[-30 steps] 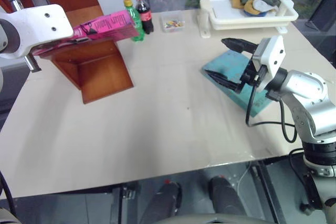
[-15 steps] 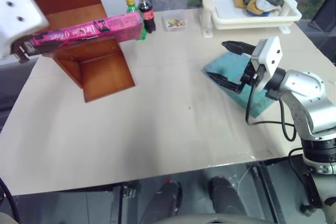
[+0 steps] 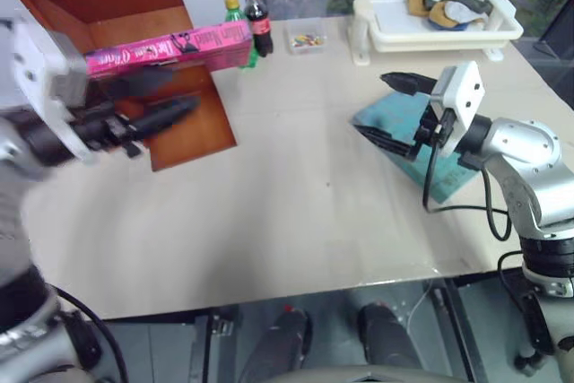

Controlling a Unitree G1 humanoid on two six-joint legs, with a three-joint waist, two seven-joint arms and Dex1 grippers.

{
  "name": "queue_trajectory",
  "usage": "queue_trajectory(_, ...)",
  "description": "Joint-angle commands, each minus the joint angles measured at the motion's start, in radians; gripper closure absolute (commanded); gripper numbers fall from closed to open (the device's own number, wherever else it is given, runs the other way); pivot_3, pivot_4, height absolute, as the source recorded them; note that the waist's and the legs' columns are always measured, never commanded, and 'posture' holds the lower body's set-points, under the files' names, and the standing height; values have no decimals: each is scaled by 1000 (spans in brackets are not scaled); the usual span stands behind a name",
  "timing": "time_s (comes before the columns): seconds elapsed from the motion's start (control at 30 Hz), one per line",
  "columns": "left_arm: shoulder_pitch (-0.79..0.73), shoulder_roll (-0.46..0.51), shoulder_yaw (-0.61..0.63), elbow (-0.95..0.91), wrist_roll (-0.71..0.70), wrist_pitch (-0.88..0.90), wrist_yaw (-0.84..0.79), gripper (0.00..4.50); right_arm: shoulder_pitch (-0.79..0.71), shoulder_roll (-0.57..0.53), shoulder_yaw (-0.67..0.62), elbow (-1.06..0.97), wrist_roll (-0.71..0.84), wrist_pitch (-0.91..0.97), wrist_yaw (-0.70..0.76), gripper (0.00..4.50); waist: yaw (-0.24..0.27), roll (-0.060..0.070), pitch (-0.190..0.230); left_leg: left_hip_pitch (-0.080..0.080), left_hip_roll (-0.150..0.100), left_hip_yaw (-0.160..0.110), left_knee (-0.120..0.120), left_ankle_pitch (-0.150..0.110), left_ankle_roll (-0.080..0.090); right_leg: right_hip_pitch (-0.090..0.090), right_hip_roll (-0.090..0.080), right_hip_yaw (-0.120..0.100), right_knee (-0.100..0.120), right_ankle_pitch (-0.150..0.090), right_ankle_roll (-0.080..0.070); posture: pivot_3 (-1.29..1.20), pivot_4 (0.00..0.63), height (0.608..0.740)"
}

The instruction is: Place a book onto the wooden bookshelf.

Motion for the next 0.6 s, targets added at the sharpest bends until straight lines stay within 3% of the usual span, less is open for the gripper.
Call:
queue_trajectory(0.03,80,-155,-41,-50,-82,-2,126,1982,49,-12,-42,-90,20,33,-37,0,3,0,0,0,0,0,0,0,0,1,0,0,-1,0,0,0,150,740)
queue_trajectory(0.1,159,-204,-108,-56,-29,-77,155,1184,98,-10,-45,-127,7,44,-66,0,4,-1,0,1,0,0,0,0,0,1,0,0,-1,1,-1,0,150,740)
queue_trajectory(0.13,197,-242,-144,-46,31,-155,195,582,136,-9,-48,-144,-15,50,-97,0,4,-2,1,1,0,0,0,0,0,1,0,0,-1,1,-1,0,150,740)
queue_trajectory(0.2,264,-294,-170,-21,85,-247,242,138,235,-19,-64,-184,-39,76,-137,0,13,-1,-1,1,0,0,0,0,0,1,0,0,-1,1,-2,0,150,740)
queue_trajectory(0.43,474,-214,-132,65,132,-455,154,48,615,-108,-225,-331,-10,141,-131,0,48,-1,-1,2,1,2,-1,-1,-1,2,0,1,-2,1,-2,0,150,740)
queue_trajectory(0.6,514,-155,-95,119,101,-500,119,48,749,-124,-363,-383,8,155,-149,0,55,-1,-1,9,2,3,-1,-4,4,9,0,1,-2,1,-2,0,150,740)
